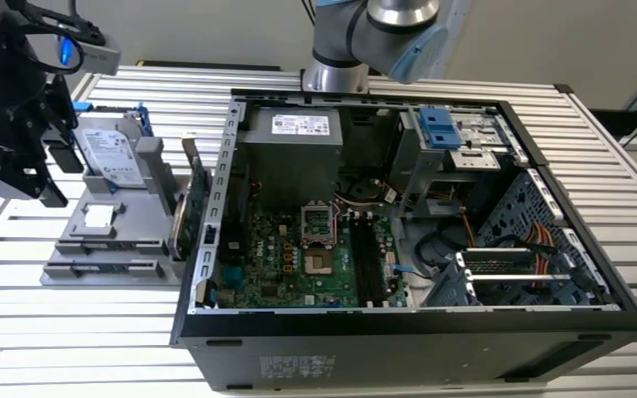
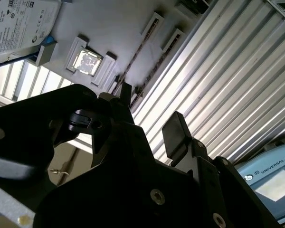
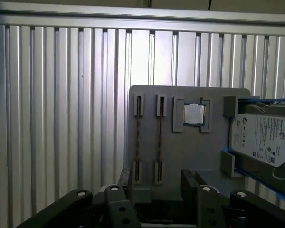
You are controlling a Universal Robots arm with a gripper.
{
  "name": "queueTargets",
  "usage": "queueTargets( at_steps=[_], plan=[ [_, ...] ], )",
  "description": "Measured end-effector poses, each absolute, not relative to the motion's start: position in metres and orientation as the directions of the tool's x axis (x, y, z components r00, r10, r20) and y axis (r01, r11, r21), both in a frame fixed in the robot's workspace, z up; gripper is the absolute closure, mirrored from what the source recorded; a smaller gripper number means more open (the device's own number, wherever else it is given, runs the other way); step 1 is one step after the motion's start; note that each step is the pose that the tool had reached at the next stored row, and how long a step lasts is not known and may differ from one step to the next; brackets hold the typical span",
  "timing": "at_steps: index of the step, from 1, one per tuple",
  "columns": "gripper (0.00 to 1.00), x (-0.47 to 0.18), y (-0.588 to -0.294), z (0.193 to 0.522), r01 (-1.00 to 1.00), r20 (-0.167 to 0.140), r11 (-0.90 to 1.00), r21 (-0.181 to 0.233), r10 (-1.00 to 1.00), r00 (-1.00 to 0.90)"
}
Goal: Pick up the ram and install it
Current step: 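Pick up the ram and move it above insertion slot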
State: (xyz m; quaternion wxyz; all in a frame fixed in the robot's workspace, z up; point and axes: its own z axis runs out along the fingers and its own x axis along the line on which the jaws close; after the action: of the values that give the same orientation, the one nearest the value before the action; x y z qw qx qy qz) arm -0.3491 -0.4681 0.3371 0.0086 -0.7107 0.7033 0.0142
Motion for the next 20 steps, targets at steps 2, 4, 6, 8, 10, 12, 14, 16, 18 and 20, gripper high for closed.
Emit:
queueTargets(
  at_steps=[2, 4, 6, 8, 10, 12, 14, 16, 18, 20],
  plan=[
    [0.0, -0.3491, -0.4681, 0.336, -1.0, -0.032, -0.009, 0.008, -0.999, 0.009],
    [0.0, -0.3491, -0.4681, 0.3348, -1.0, -0.032, -0.009, 0.008, -0.999, 0.008],
    [0.0, -0.3491, -0.4681, 0.3337, -1.0, -0.032, -0.008, 0.008, -0.999, 0.008],
    [0.0, -0.3491, -0.4681, 0.3326, -1.0, -0.032, -0.008, 0.008, -0.999, 0.008],
    [0.0, -0.3491, -0.4681, 0.3315, -1.0, -0.032, -0.008, 0.008, -0.999, 0.008],
    [0.0, -0.3491, -0.4681, 0.3304, -1.0, -0.032, -0.008, 0.008, -0.999, 0.008],
    [0.0, -0.3491, -0.4681, 0.3294, -1.0, -0.032, -0.008, 0.008, -0.999, 0.008],
    [0.0, -0.3492, -0.468, 0.3288, -1.0, -0.031, -0.008, 0.008, -0.999, 0.008],
    [0.0, -0.3491, -0.468, 0.3282, -1.0, -0.031, -0.008, 0.008, -0.999, 0.008],
    [0.0, -0.3491, -0.468, 0.3278, -1.0, -0.031, -0.008, 0.008, -0.999, 0.008]
  ],
)
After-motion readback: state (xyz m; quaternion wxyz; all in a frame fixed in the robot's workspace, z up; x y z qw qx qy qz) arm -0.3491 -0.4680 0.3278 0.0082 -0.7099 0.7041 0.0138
